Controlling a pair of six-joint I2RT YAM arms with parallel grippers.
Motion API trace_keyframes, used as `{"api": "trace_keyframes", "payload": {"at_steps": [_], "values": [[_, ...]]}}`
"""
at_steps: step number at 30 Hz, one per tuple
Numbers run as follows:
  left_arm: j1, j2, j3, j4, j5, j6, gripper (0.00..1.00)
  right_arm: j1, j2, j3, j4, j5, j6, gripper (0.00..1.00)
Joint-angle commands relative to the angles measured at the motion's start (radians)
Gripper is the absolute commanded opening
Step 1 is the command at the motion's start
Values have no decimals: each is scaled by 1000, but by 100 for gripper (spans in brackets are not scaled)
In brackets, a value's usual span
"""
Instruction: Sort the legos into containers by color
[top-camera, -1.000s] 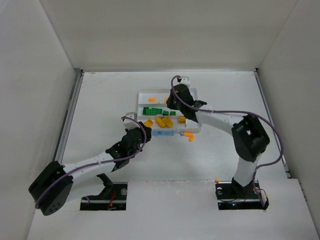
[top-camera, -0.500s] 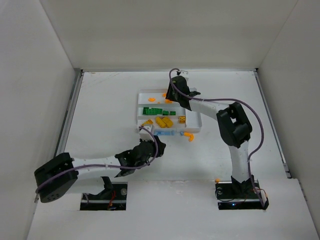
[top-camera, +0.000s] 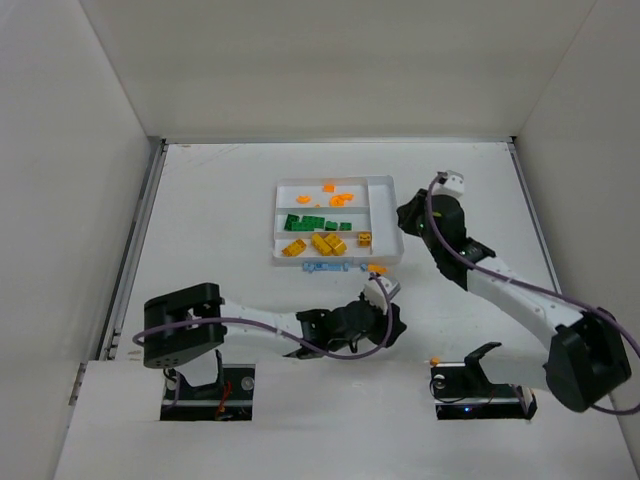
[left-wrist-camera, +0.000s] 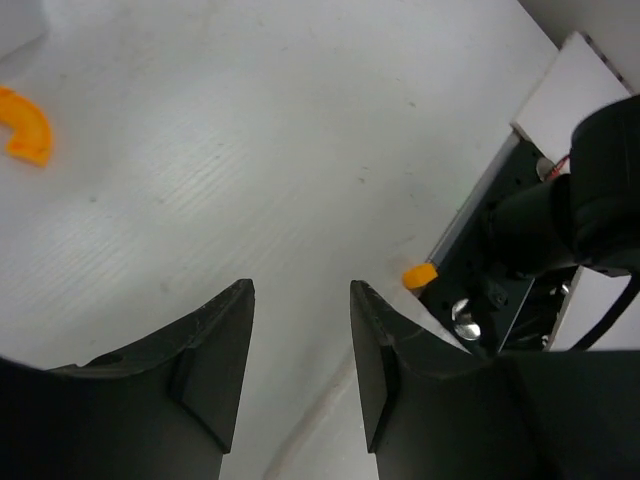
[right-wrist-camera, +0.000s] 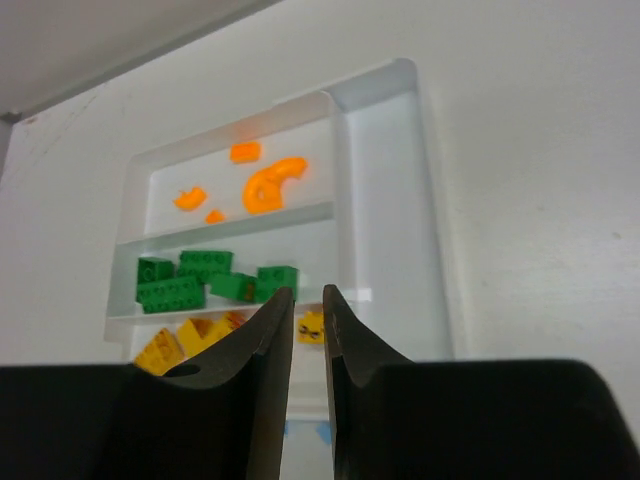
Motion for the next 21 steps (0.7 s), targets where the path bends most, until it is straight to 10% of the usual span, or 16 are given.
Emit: {"api": "trace_keyframes", "payload": {"at_steps": [1,10,21], "values": [[-32,68,105,-1,69,56,41,-56,-126,-120,0,68,19,27],[-124,246,301,-129,40,93,42,-219,-425,-259,-87,60,119,47],[-159,346,419,-194,42,100,45,-325,-460,-314,-40,-116,177,48]]}}
